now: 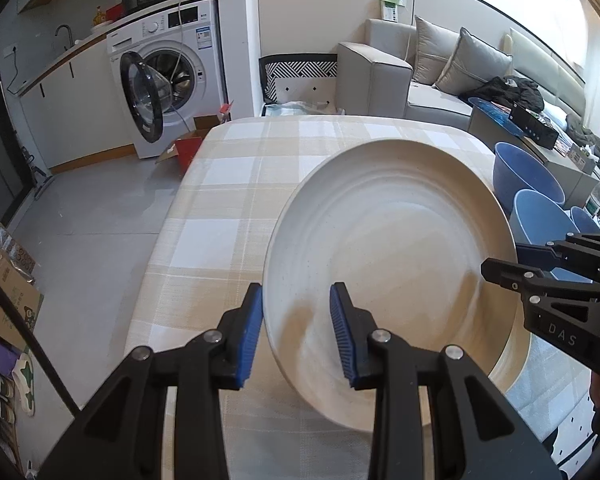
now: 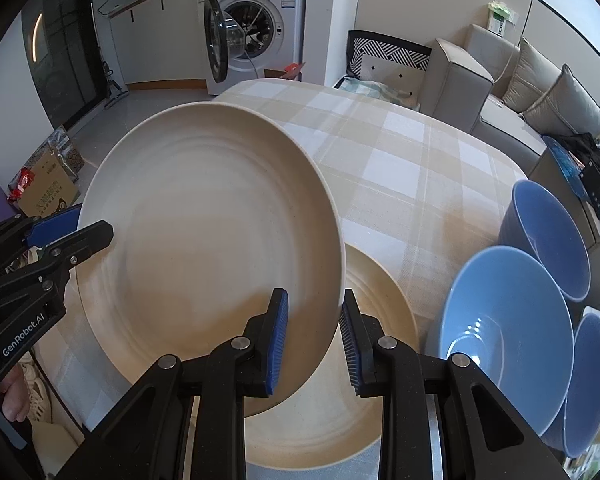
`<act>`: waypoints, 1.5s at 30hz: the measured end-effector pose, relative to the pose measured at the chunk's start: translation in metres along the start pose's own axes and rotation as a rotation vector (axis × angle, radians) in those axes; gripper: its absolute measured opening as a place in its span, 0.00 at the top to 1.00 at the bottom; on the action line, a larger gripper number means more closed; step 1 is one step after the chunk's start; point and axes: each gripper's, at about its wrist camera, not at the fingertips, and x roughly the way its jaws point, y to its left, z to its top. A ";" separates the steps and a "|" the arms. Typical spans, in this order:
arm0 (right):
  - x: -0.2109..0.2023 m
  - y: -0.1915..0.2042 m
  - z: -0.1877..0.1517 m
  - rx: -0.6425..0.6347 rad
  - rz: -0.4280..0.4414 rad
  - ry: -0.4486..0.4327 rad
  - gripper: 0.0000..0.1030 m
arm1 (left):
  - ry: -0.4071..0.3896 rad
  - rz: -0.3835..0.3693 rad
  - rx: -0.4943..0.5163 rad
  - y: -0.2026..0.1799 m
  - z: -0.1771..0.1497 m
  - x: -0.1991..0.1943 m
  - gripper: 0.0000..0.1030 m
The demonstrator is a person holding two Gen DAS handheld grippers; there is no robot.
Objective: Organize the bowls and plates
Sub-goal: 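Lift the cream plate with both grippers and carry it over the other plate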
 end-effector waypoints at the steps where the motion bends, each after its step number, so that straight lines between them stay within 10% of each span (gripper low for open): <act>1: 0.001 -0.002 -0.002 0.002 -0.002 0.004 0.75 | 0.002 -0.003 0.004 -0.002 0.000 0.001 0.68; 45: 0.020 -0.030 -0.060 0.028 -0.120 0.044 0.74 | 0.052 -0.053 0.113 -0.054 -0.008 0.052 0.68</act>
